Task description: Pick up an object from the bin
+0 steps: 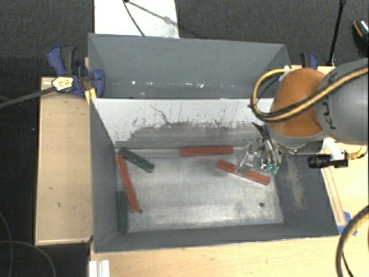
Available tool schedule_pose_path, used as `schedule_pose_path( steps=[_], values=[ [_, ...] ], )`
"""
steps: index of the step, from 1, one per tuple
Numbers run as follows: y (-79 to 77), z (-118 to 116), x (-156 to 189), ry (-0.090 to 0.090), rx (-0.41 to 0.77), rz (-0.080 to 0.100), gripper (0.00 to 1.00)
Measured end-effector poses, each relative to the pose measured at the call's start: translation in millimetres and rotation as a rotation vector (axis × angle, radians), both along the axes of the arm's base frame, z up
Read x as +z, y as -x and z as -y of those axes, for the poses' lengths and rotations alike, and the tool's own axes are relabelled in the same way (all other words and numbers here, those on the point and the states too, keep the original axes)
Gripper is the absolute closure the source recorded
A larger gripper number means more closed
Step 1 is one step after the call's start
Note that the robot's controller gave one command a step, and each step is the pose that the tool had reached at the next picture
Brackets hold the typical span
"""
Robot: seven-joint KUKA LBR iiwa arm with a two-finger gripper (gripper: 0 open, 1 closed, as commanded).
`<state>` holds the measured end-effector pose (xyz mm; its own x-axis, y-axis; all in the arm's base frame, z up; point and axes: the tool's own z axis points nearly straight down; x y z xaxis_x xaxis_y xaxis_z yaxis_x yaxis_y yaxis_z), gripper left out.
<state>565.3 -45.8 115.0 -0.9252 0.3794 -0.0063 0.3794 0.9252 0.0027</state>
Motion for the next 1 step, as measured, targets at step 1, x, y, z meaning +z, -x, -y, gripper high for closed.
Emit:
schedule_pose_path(
  steps=[1],
  values=[
    [0.8, 0.2, -2.5, 0.0, -0.001, -0.004, 0.0]
  ],
)
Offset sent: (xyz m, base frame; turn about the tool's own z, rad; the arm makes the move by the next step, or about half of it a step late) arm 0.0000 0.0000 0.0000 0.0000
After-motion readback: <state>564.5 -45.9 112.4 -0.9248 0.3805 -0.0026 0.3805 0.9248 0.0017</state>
